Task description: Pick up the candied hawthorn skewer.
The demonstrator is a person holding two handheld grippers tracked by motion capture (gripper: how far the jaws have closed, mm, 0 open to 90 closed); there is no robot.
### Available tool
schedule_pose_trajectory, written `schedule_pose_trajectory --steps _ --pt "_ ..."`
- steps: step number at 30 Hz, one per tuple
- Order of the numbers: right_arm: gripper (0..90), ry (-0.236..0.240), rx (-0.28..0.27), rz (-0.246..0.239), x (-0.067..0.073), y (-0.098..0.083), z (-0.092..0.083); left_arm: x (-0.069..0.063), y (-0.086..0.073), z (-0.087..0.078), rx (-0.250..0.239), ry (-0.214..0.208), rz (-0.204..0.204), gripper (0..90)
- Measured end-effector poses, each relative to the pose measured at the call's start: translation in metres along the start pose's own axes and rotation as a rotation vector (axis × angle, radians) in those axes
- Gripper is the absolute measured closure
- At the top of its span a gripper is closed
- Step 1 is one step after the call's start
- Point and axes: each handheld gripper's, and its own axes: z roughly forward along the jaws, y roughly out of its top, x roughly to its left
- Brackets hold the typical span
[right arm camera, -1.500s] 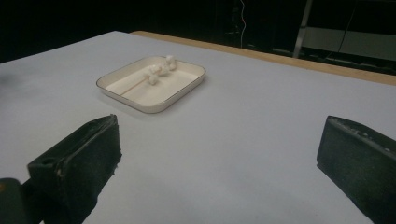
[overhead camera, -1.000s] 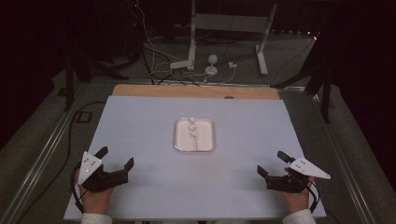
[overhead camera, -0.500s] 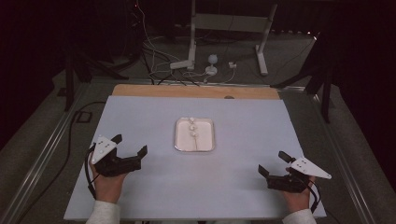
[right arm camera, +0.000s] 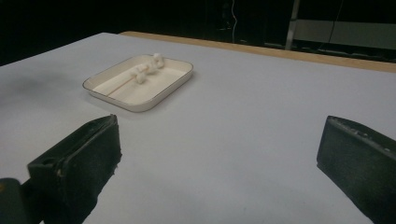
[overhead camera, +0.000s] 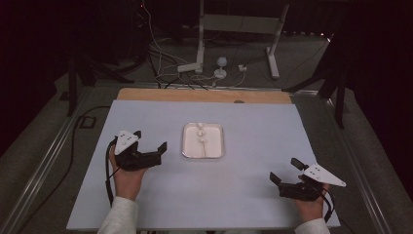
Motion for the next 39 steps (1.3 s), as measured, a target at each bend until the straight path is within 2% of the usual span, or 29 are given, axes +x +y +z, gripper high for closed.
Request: schedule_pose_trajectory --steps 5,24,39 --pt "0.0 0.000 0.002 0.001 0.000 0.000 0.000 -0.005 0.001 0.015 0.014 -0.003 -0.007 0.7" --pt "0.0 0.001 0.016 0.010 -0.001 -0.001 0.001 -0.032 -0.002 0.070 0.098 -0.027 0.017 0.7" --pt "0.0 0.004 0.018 0.011 -0.002 -0.002 0.002 -0.050 -0.010 0.103 0.155 -0.048 0.015 0.7"
